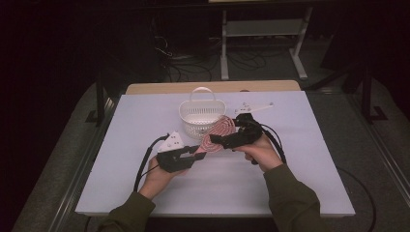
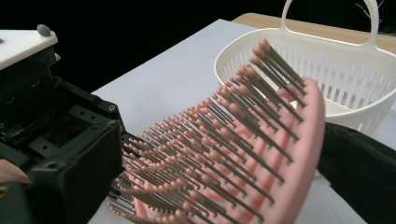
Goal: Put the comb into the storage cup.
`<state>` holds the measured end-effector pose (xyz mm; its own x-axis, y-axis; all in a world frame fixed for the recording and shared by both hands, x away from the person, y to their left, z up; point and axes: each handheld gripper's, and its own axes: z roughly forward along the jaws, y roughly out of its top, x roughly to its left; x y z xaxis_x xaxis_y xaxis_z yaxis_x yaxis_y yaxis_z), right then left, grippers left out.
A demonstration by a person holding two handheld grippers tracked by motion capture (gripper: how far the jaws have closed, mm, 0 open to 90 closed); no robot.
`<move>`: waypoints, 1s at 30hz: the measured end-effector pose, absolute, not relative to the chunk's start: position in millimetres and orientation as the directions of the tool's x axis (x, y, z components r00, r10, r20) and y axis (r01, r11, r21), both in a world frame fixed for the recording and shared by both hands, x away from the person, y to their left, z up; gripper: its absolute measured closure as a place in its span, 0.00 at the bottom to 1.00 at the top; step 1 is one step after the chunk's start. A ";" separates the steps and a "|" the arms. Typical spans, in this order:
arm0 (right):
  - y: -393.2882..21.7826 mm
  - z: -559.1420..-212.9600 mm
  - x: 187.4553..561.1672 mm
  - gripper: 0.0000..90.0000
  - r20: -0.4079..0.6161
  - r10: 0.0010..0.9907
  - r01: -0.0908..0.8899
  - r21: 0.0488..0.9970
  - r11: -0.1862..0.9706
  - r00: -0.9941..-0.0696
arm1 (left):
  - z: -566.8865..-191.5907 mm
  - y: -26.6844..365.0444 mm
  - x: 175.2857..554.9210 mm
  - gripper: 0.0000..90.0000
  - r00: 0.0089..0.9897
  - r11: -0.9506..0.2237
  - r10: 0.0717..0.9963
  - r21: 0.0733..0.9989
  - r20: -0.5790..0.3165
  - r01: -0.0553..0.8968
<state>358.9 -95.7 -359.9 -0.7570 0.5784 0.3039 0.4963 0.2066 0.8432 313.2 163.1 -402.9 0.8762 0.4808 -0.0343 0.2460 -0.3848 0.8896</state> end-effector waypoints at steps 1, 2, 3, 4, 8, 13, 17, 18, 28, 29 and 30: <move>-95.8 -360.0 359.0 0.02 0.306 0.580 0.498 0.843 0.204 -0.755 | -402.9 163.1 313.1 0.78 0.876 -0.385 0.481 0.890 -0.033 0.245; -96.1 -360.2 359.3 0.04 0.309 0.580 0.500 0.842 0.202 -0.754 | -402.9 163.1 313.1 0.78 0.876 -0.384 0.481 0.890 -0.034 0.245; -96.5 -360.5 359.3 0.05 0.312 0.581 0.503 0.841 0.198 -0.751 | -402.8 163.1 313.0 0.78 0.876 -0.384 0.481 0.890 -0.034 0.245; -96.9 -360.6 359.3 0.07 0.316 0.583 0.506 0.841 0.194 -0.749 | -402.8 162.9 312.8 0.78 0.876 -0.385 0.481 0.890 -0.033 0.245; -98.5 -360.0 359.0 0.14 0.332 0.582 0.512 0.841 0.173 -0.742 | -403.0 162.5 312.7 0.78 0.876 -0.383 0.482 0.891 -0.032 0.244; -101.5 -359.5 359.5 0.19 0.355 0.585 0.526 0.838 0.148 -0.730 | -402.5 163.6 313.1 0.78 0.872 -0.383 0.488 0.891 -0.029 0.244; -103.0 -359.4 359.5 0.24 0.373 0.580 0.535 0.835 0.131 -0.724 | -402.2 164.4 313.3 0.78 0.870 -0.378 0.491 0.893 -0.031 0.245; -103.0 -359.5 359.4 0.25 0.376 0.579 0.536 0.834 0.128 -0.723 | -402.1 164.4 313.3 0.78 0.870 -0.377 0.492 0.893 -0.031 0.245; -103.9 -360.1 359.7 0.35 0.409 0.558 0.551 0.828 0.106 -0.722 | -402.1 164.1 313.0 0.78 0.869 -0.379 0.493 0.893 -0.028 0.243; -104.0 -360.1 359.7 0.36 0.410 0.556 0.551 0.828 0.105 -0.723 | -402.1 164.1 313.1 0.78 0.869 -0.378 0.494 0.893 -0.027 0.243; -104.1 -360.1 359.7 0.36 0.412 0.554 0.551 0.828 0.104 -0.723 | -402.1 164.2 313.2 0.78 0.869 -0.379 0.494 0.893 -0.027 0.244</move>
